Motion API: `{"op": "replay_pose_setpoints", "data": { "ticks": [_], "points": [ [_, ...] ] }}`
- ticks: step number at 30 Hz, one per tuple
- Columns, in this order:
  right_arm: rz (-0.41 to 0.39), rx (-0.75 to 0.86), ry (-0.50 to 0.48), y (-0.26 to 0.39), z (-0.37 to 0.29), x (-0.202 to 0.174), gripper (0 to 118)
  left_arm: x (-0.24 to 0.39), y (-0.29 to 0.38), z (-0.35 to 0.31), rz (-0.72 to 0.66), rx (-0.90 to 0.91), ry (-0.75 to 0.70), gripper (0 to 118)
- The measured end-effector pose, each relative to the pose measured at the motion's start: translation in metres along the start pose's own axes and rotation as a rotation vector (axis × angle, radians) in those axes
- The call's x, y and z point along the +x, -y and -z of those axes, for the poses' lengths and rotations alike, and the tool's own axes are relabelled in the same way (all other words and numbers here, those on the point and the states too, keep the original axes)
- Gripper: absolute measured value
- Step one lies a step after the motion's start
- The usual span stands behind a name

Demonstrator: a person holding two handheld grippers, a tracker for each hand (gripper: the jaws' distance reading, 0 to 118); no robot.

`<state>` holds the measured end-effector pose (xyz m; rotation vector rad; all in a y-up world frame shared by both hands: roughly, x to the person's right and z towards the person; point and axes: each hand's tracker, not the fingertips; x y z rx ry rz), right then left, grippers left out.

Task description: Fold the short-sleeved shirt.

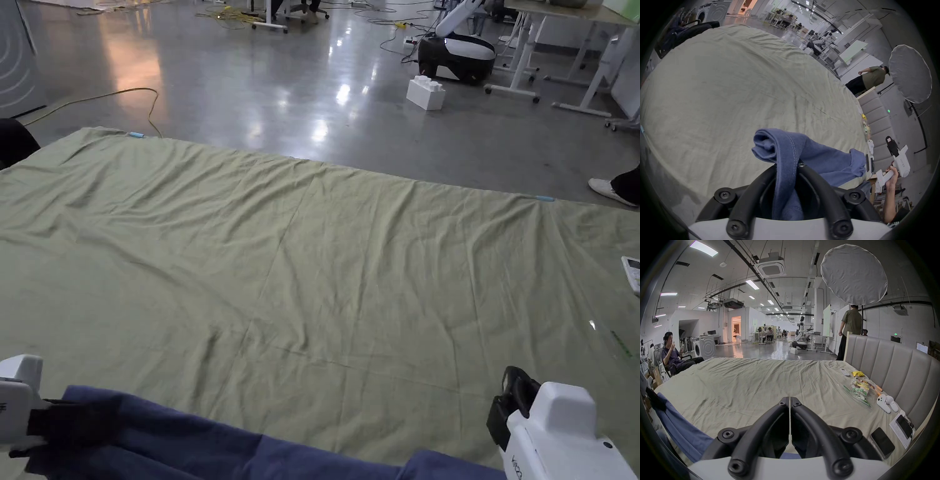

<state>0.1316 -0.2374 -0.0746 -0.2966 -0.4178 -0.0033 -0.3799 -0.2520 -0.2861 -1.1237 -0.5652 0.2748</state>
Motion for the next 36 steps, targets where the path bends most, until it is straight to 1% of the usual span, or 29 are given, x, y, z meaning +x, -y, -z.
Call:
{"op": "replay_pose_setpoints", "data": {
  "ticks": [2,5,7,12,15,16,20,22,25,26,29,36],
  "points": [
    [0.003,0.0,-0.004,0.001,0.0,0.0,2,0.012,0.004,0.0,-0.047,0.004,0.114,8],
    [0.004,-0.002,-0.005,0.002,-0.001,0.002,2,0.033,0.011,0.004,-0.107,-0.003,0.24,8],
    [0.008,-0.003,-0.002,0.003,-0.002,0.004,2,0.05,0.015,0.009,-0.105,-0.009,0.283,8],
    [0.019,-0.009,0.009,0.006,-0.003,0.011,2,0.094,0.024,0.03,-0.11,-0.022,0.321,8],
    [0.029,-0.012,0.017,0.008,-0.005,0.015,2,0.126,0.03,0.053,-0.03,-0.046,0.273,8],
    [0.033,-0.011,0.02,0.008,-0.006,0.016,2,0.135,0.033,0.064,-0.028,-0.058,0.257,9],
    [0.052,-0.01,0.034,0.011,-0.009,0.021,2,0.158,0.044,0.108,-0.053,-0.121,0.269,9],
    [0.057,-0.013,0.041,0.013,-0.011,0.025,2,0.164,0.049,0.132,-0.044,-0.146,0.268,9],
    [0.066,-0.024,0.052,0.018,-0.011,0.031,2,0.181,0.057,0.158,-0.004,-0.173,0.199,9],
    [0.07,-0.027,0.056,0.019,-0.012,0.033,2,0.183,0.059,0.165,0.004,-0.183,0.144,9],
    [0.08,-0.031,0.069,0.021,-0.015,0.039,2,0.192,0.066,0.182,0.036,-0.202,0.093,9],
    [0.092,-0.043,0.081,0.026,-0.017,0.044,2,0.2,0.075,0.203,0.039,-0.243,0.024,9]
  ]
}}
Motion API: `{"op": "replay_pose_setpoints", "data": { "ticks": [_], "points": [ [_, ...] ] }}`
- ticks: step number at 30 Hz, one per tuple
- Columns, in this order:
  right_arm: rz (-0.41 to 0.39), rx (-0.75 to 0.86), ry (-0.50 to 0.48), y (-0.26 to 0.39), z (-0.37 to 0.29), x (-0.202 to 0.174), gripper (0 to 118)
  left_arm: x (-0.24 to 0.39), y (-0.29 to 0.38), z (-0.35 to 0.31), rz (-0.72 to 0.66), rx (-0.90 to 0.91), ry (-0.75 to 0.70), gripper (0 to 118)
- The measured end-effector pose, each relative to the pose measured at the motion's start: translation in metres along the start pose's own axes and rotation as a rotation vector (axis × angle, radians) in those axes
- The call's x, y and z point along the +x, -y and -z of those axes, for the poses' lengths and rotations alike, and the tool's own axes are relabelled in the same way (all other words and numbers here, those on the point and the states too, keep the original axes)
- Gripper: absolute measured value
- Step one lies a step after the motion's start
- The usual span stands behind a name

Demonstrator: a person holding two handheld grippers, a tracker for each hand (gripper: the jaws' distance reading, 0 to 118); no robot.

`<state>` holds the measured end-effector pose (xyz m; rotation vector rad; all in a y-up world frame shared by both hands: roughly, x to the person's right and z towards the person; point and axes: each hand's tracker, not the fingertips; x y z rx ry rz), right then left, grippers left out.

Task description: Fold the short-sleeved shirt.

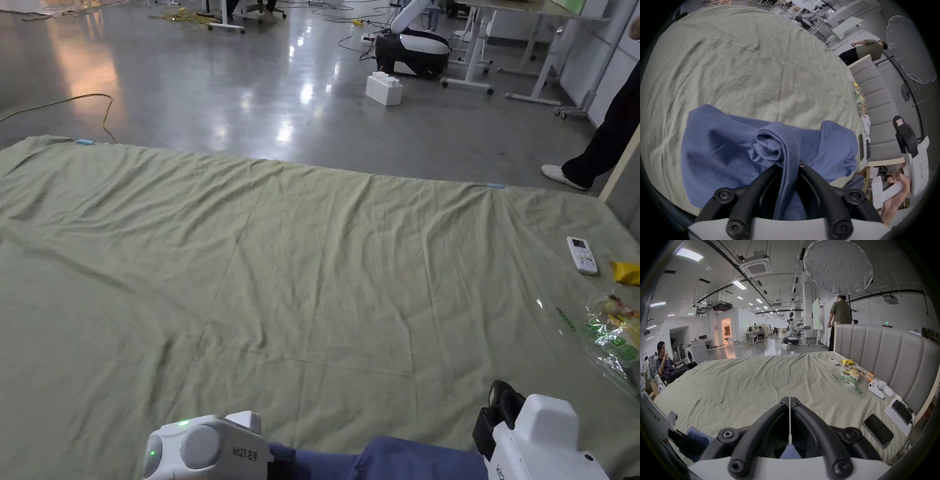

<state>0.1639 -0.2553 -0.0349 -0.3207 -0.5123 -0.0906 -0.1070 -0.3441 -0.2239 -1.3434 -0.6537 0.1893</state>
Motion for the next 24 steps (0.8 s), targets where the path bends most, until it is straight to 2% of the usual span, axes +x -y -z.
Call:
{"op": "replay_pose_setpoints", "data": {
  "ticks": [3,4,7,8,15,19,22,24],
  "points": [
    [0.005,0.002,0.006,0.001,-0.001,0.001,2,0.003,0.001,-0.01,-0.003,0.008,0.012,21],
    [0.008,0.0,0.005,0.002,0.0,0.002,2,0.003,0.001,-0.016,0.0,0.011,0.022,28],
    [0.011,0.001,0.004,0.001,0.0,0.003,2,0.003,-0.001,-0.037,0.001,0.053,0.055,61],
    [0.013,0.002,0.002,0.001,0.0,0.003,2,0.001,-0.002,-0.049,0.005,0.07,0.063,64],
    [0.017,0.011,-0.01,-0.002,0.001,0.0,2,-0.011,-0.006,-0.09,0.015,0.178,0.072,63],
    [0.02,0.01,-0.016,-0.002,0.001,-0.003,2,-0.013,-0.007,-0.069,0.011,0.145,0.009,59],
    [0.02,0.002,-0.019,0.001,0.001,-0.003,2,-0.006,0.002,-0.046,0.031,0.094,0.031,22],
    [0.017,-0.002,-0.019,0.003,0.001,-0.003,2,0.0,0.005,-0.031,0.034,0.075,0.055,21]
  ]
}}
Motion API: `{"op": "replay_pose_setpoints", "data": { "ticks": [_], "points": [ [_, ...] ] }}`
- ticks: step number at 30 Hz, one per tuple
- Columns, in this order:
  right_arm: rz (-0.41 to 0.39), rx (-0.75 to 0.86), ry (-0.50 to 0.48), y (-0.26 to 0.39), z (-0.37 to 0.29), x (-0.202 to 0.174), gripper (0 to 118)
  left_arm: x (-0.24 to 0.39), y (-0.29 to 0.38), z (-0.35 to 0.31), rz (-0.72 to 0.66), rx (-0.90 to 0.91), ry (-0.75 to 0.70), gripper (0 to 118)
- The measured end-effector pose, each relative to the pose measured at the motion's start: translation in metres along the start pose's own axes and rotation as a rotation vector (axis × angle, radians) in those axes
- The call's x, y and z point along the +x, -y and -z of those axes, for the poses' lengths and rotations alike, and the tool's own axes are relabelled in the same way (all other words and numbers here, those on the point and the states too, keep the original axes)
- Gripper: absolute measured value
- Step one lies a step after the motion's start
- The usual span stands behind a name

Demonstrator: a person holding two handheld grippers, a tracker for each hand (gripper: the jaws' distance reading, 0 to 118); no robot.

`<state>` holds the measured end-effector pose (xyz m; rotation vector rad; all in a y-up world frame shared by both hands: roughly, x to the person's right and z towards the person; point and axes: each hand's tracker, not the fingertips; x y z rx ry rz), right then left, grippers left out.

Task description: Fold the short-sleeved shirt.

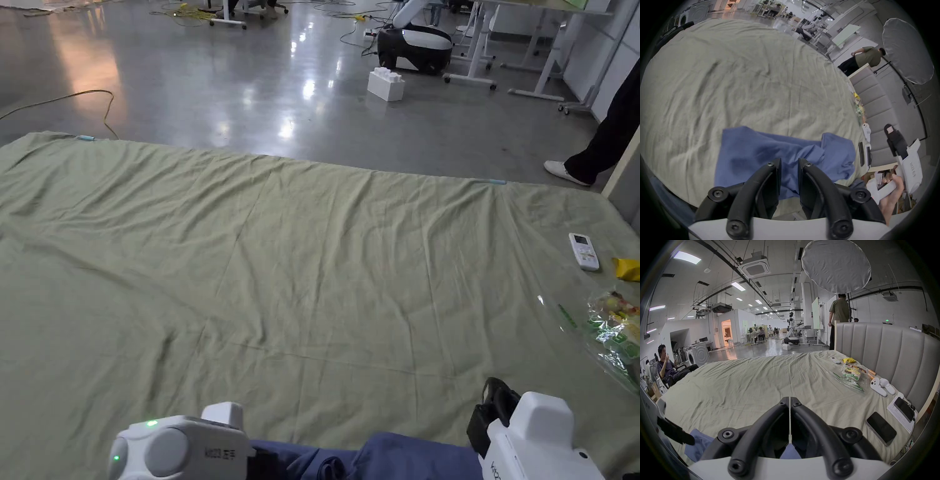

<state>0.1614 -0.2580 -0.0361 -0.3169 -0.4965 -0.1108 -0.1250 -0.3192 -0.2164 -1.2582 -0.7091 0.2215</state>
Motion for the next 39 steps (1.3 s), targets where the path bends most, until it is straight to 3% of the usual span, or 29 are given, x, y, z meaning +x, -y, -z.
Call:
{"op": "replay_pose_setpoints", "data": {
  "ticks": [10,16,25,32,34,38,39],
  "points": [
    [-0.003,-0.007,0.013,0.001,-0.001,0.007,2,0.037,0.009,0.058,0.06,-0.04,0.066,15],
    [-0.002,-0.009,0.017,0.002,-0.002,0.008,2,0.032,0.008,0.074,0.018,-0.033,0.059,15],
    [-0.013,-0.005,0.012,-0.001,-0.002,0.009,2,0.026,-0.008,0.02,0.031,0.06,0.113,15],
    [-0.016,0.011,0.003,-0.01,-0.001,0.007,2,-0.039,-0.026,-0.057,0.042,0.183,0.034,15],
    [-0.017,0.016,-0.002,-0.012,-0.001,0.006,2,-0.067,-0.027,-0.067,0.016,0.197,0.007,20],
    [-0.015,0.032,-0.01,-0.015,0.0,0.002,2,-0.117,-0.022,-0.075,-0.018,0.194,0.006,70],
    [-0.015,0.034,-0.011,-0.016,0.0,0.001,2,-0.127,-0.021,-0.073,-0.032,0.182,0.02,71]
  ]
}}
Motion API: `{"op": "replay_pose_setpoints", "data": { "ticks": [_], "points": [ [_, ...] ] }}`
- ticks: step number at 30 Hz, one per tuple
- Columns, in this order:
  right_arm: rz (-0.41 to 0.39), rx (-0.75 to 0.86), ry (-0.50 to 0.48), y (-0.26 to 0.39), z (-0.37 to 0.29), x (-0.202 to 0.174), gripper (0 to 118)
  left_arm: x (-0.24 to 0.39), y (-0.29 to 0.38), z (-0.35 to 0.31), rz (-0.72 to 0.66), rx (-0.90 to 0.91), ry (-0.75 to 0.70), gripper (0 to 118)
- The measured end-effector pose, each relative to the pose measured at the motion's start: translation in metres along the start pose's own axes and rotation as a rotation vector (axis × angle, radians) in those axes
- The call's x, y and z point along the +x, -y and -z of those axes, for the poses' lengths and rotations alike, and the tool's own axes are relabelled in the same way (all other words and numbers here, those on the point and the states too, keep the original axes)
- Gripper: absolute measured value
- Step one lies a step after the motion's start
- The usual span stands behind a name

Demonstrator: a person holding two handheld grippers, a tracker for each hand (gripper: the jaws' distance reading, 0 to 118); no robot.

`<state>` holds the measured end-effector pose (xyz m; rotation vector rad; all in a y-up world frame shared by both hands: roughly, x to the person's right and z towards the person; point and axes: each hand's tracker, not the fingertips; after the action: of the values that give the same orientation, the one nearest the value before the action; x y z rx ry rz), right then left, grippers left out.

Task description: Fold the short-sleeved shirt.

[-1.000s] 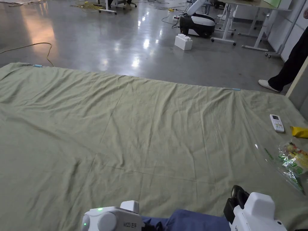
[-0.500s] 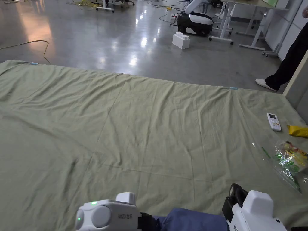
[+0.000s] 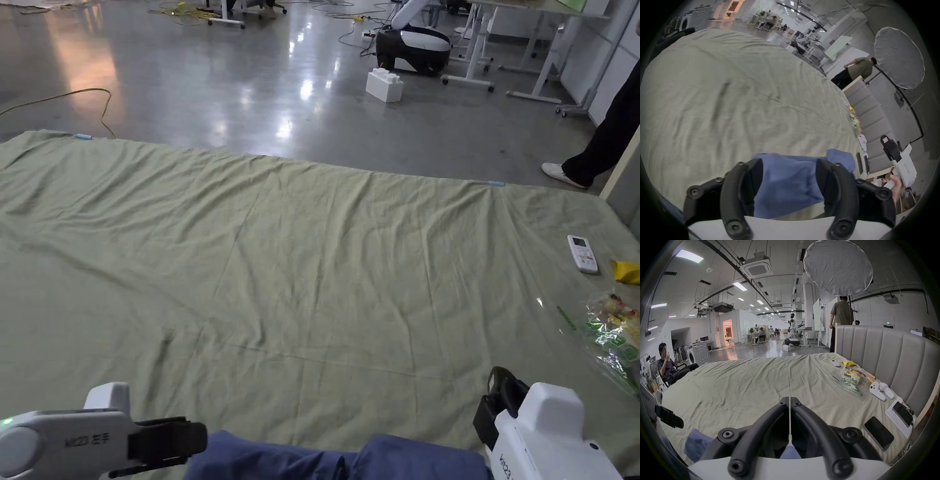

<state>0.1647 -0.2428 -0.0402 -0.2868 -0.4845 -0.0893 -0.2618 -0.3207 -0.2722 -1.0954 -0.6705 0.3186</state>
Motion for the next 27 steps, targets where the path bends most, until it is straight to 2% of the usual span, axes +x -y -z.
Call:
{"op": "replay_pose_setpoints", "data": {
  "ticks": [8,12,17,21,23,25,26,27],
  "points": [
    [-0.007,0.0,-0.015,-0.002,0.001,-0.009,2,-0.044,0.025,0.047,-0.183,-0.19,0.228,71],
    [0.008,-0.013,-0.016,-0.001,-0.001,-0.009,2,-0.049,0.038,0.066,-0.279,-0.166,0.378,70],
    [0.001,-0.022,-0.006,0.0,-0.003,-0.008,2,-0.051,0.041,0.073,-0.308,-0.146,0.416,70],
    [-0.003,-0.027,-0.004,0.001,-0.004,-0.01,2,-0.047,0.037,0.075,-0.24,-0.154,0.374,69],
    [-0.005,-0.03,-0.005,0.002,-0.004,-0.011,2,-0.051,0.035,0.078,-0.216,-0.162,0.34,59],
    [-0.005,-0.033,-0.005,0.003,-0.005,-0.012,2,-0.053,0.036,0.079,-0.229,-0.164,0.343,41],
    [-0.004,-0.037,-0.005,0.003,-0.005,-0.013,2,-0.053,0.038,0.078,-0.242,-0.164,0.359,28],
    [-0.003,-0.039,-0.005,0.004,-0.005,-0.013,2,-0.052,0.039,0.077,-0.245,-0.158,0.363,22]
  ]
}}
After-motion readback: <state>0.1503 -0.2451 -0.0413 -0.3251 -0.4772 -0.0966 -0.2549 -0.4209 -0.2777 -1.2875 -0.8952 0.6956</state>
